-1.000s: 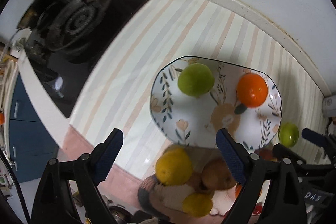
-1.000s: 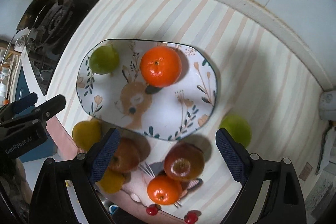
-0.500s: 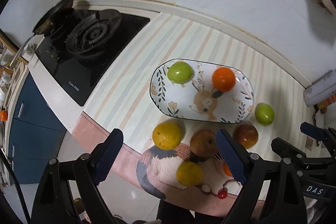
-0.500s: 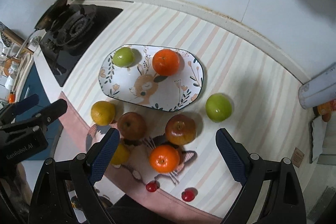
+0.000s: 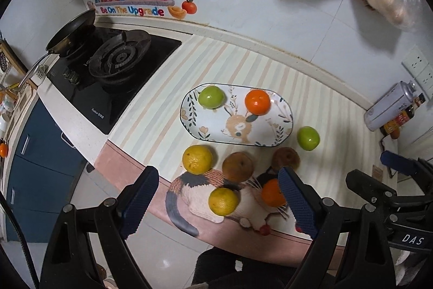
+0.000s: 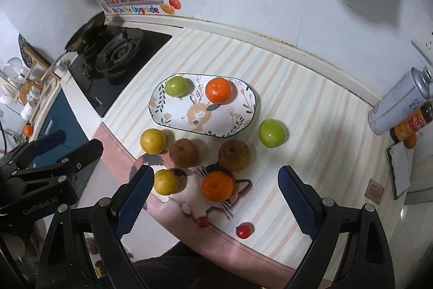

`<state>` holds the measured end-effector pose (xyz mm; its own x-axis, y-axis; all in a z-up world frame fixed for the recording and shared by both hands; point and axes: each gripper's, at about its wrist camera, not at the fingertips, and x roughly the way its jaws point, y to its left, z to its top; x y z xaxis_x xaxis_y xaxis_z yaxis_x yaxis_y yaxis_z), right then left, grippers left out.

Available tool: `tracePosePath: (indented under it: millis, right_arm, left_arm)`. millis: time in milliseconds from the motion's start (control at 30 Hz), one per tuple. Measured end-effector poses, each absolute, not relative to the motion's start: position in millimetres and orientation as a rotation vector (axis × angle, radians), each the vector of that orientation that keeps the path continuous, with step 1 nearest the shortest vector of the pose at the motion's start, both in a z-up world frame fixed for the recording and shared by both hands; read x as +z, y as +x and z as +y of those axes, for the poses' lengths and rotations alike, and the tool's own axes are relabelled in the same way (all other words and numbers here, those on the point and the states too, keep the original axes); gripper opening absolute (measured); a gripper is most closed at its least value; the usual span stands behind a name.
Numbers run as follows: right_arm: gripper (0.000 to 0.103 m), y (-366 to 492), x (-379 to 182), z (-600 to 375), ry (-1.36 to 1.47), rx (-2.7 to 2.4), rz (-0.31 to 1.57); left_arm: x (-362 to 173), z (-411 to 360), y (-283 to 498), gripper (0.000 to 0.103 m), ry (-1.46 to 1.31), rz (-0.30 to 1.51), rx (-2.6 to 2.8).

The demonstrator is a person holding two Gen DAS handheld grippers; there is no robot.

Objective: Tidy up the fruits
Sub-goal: 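Move both tools back toward the fruit cluster on the cat mat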

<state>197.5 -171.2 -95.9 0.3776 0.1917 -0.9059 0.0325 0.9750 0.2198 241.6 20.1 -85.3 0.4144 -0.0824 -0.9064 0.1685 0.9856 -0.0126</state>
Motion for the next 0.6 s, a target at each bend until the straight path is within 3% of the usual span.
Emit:
tracePosePath:
  millis: [167, 300, 467, 600]
  right_arm:
    - [0.095, 197.6, -137.2, -178.1, 0.261, 0.093, 1.258]
    - [0.095, 207.5, -201.5, -177.9, 0.329, 0.095, 1.365]
    - [0.078, 222.0, -275.9, -163.7, 0.347, 0.080, 1.471]
    - [0.076, 230.6, -313.5, -151.2, 0.324, 0.071, 1.523]
  left_arm:
    - [-94.0, 20.8, 243.0, 0.090, 0.096, 1.141, -0.146]
    - [-128.5, 23.3, 247.1, 0.099, 0.137, 1.199, -0.100]
    - [-187.9, 32.4, 250.9, 0.099, 0.168, 1.313, -0.021]
    - [-220.2, 41.2, 249.5, 0.099, 0.153, 1.385, 0.012]
